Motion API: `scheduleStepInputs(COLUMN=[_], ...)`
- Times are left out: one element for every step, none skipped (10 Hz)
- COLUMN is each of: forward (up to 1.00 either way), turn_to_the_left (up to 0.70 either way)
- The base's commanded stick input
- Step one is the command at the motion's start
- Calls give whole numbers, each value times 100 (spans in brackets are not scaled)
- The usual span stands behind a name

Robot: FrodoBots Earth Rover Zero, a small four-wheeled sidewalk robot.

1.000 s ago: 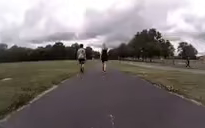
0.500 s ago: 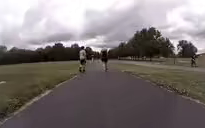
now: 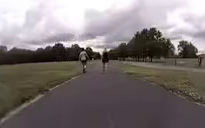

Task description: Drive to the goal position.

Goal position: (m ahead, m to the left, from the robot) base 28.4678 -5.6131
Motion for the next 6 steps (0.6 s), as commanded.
scheduleStepInputs(forward=[70, 70, 70, 70, 70, 70], turn_to_the_left=[0, 0, 0, 0, 0, 0])
